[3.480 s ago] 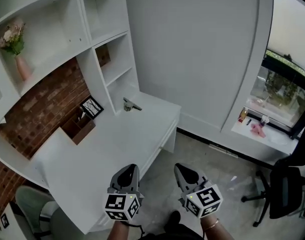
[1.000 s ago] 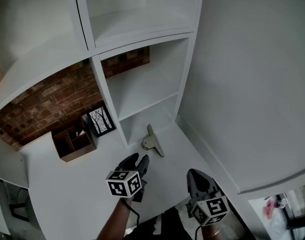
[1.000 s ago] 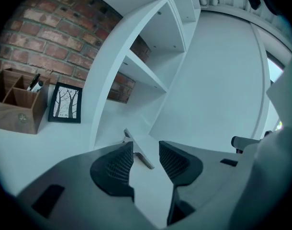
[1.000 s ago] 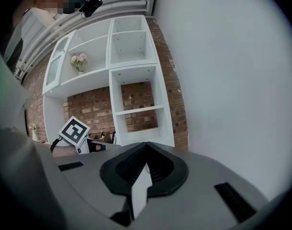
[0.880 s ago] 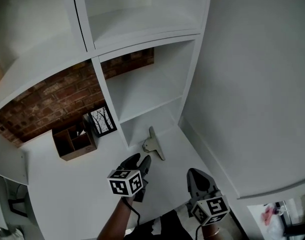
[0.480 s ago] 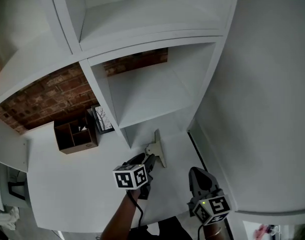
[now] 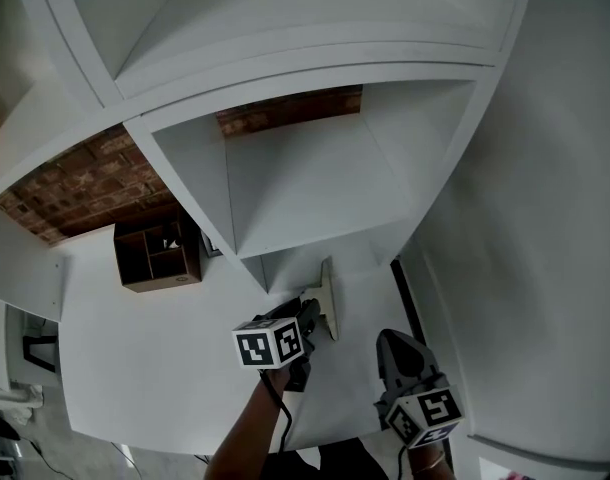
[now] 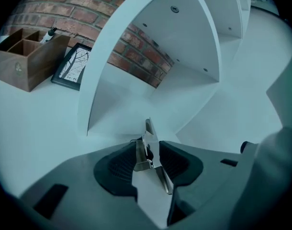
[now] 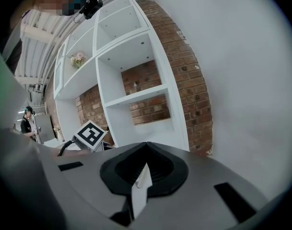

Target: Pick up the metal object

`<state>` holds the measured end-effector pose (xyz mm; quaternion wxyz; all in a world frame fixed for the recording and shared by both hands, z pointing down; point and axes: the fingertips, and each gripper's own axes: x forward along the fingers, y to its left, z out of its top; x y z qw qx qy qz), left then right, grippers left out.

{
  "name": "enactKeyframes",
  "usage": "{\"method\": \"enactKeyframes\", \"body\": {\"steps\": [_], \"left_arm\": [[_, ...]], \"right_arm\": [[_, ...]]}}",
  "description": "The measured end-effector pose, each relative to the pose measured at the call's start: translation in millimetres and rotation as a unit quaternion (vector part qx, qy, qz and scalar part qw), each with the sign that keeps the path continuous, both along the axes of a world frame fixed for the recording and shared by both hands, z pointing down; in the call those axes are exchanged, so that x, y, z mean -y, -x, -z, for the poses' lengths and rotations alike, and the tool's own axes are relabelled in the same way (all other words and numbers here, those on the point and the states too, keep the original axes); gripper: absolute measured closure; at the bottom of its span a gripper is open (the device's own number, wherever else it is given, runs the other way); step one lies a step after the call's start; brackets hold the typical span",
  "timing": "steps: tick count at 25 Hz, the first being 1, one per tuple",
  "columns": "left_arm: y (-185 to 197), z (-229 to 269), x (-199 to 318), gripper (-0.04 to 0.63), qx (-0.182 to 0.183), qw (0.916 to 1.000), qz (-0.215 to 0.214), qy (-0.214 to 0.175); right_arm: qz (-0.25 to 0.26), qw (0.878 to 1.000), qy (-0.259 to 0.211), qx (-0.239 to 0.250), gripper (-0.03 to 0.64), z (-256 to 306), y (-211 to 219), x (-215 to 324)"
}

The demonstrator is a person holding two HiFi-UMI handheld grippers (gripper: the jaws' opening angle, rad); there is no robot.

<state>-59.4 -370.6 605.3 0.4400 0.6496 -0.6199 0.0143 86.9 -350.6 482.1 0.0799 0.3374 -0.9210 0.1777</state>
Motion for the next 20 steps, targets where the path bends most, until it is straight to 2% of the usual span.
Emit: {"method": "enactKeyframes", "body": {"steps": [5, 9, 20], "left_arm": [[-4, -5, 4, 0.469, -0.009, 0.9999, 0.007, 0.010], [-10, -2, 8, 0.523, -0.026, 0.9996, 0.010, 0.002], [-25, 11, 19, 0.583, -0.060, 0.9980, 0.005, -0.018]], "right_arm": [[0.010, 1.000, 0.011, -0.014, 0.612, -10, 0, 7], [0.012, 1.000, 0.015, -0.011, 0.612, -11, -2, 11], [0.010, 1.000, 0.008, -0.010, 0.612, -5, -9, 16]]}}
